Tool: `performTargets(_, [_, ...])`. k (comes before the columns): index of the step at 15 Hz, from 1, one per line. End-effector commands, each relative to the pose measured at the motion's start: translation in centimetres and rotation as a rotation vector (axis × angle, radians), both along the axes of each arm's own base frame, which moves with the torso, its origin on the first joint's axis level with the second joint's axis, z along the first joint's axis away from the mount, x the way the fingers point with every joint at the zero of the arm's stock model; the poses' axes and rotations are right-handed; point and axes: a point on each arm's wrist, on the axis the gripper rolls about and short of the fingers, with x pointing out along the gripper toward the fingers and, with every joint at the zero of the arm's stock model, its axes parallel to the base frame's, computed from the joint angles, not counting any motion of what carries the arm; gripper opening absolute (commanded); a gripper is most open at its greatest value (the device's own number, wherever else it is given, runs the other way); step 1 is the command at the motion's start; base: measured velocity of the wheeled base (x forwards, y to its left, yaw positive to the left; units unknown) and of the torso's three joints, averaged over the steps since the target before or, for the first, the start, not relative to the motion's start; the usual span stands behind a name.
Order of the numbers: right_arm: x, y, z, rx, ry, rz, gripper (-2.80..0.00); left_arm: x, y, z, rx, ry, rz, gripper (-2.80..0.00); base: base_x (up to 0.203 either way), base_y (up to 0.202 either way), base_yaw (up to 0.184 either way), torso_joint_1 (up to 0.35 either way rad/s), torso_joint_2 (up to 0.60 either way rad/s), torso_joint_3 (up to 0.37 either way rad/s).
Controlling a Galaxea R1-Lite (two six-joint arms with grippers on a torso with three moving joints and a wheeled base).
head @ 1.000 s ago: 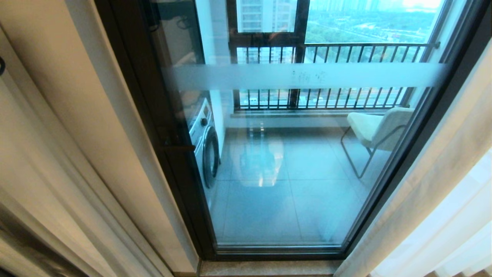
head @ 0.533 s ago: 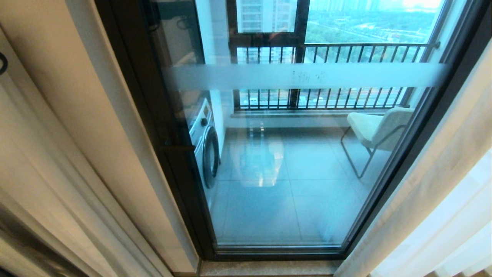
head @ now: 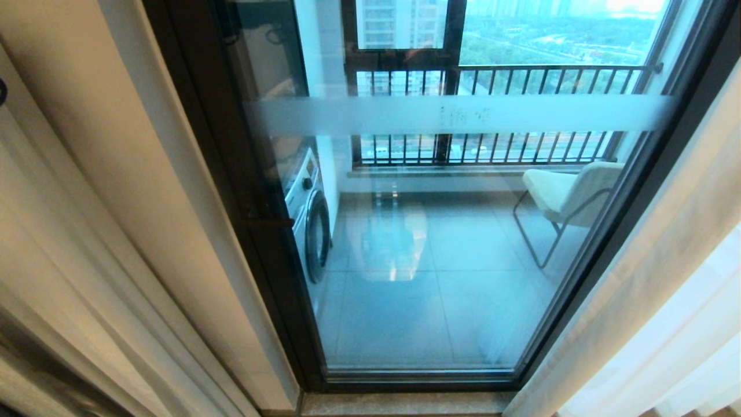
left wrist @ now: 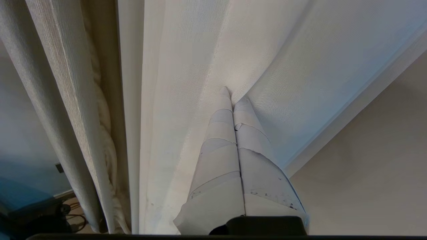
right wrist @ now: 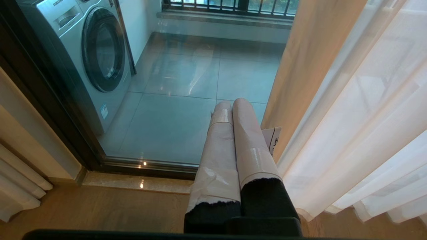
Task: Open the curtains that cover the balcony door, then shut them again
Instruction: Close the inner curtains on both sides
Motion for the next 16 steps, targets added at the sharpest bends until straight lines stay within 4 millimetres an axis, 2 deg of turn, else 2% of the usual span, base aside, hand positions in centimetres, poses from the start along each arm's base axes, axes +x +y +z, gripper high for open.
performTargets(1, [0.0,0.0,0.0,-0.001,0.000,0.001,-2.80,-0.1,0.0,0.1,0.000,-0.003,0.005,-2.80,0.000,0.000,0.000,0.000,0.00,0.000])
performTargets(5, [0.0,0.0,0.0,-0.001,-0.002,0.001,-2.80,-0.6,-0.3,0.5,0.007,-0.014,0.012,-2.80,0.000,0.000,0.000,0.000,0.00,0.000])
performTargets(12, [-0.1,0.0,0.0,-0.001,-0.011,0.001,-2.80,-4.0,-2.0,2.3,0.013,-0.026,0.001,-2.80,0.000,0.000,0.000,0.000,0.00,0.000])
performTargets(16, [-0.1,0.0,0.0,-0.001,-0.017,0.001,-2.80,-5.6,-2.8,2.5,0.003,-0.005,-0.001,-2.80,0.000,0.000,0.000,0.000,0.00,0.000])
